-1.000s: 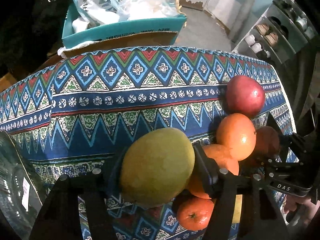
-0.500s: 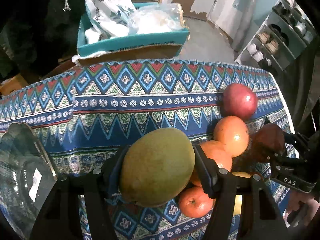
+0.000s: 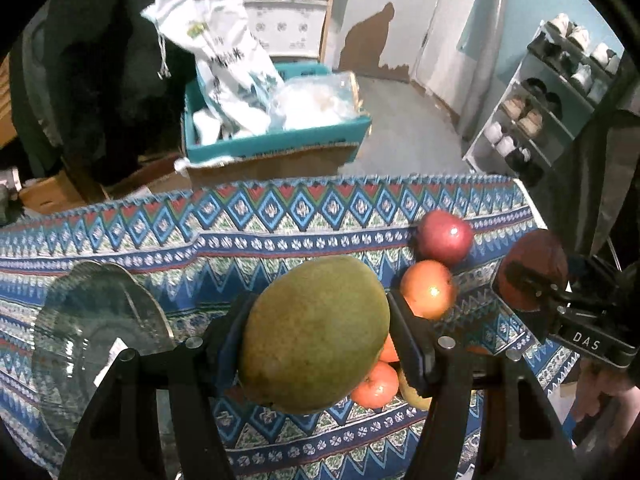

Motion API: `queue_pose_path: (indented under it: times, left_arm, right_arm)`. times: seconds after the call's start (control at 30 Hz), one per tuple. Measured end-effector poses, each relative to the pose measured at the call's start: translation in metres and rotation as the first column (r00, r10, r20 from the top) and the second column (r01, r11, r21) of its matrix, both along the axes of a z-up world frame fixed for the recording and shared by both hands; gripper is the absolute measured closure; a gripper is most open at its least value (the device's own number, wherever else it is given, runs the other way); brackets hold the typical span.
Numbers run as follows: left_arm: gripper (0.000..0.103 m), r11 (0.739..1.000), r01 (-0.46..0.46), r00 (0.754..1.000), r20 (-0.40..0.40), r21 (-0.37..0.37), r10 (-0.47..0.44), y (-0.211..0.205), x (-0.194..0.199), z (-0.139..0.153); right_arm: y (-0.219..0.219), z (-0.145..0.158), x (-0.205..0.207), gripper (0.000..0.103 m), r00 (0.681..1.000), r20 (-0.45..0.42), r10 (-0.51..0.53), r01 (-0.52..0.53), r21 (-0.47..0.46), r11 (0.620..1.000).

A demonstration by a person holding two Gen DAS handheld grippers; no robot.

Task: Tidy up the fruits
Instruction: 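Grasp the green mango with the left tool while the right tool grasps a red apple, then lower the mango into the glass bowl with the left tool while the right tool lowers the apple in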

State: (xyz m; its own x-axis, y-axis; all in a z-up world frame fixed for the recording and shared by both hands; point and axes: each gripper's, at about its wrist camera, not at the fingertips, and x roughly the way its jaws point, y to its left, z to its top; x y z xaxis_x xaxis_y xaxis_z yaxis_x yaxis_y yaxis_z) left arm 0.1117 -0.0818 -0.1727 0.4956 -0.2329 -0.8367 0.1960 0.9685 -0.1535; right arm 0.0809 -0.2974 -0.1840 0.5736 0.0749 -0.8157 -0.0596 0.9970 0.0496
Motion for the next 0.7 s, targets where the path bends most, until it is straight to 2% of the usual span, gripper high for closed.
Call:
queue_pose_path:
  times: [0.37, 0.7]
  left_arm:
    - [0.036, 0.999, -0.031, 0.994, 0.102, -0.013, 0.032, 0.021, -0.027, 0.045]
    - [0.036, 0.998, -0.049, 0.985, 0.163, -0.039, 0.055, 0.04, -0.049, 0.075]
  right_arm:
    - [0.02, 0.055, -0.018, 0.026, 0.991, 0.131, 0.03, -0.033, 0.027, 0.999]
    - [0.041, 0.092, -0.036, 0.026, 0.975, 0.213, 0.062, -0.072, 0.04, 0.997]
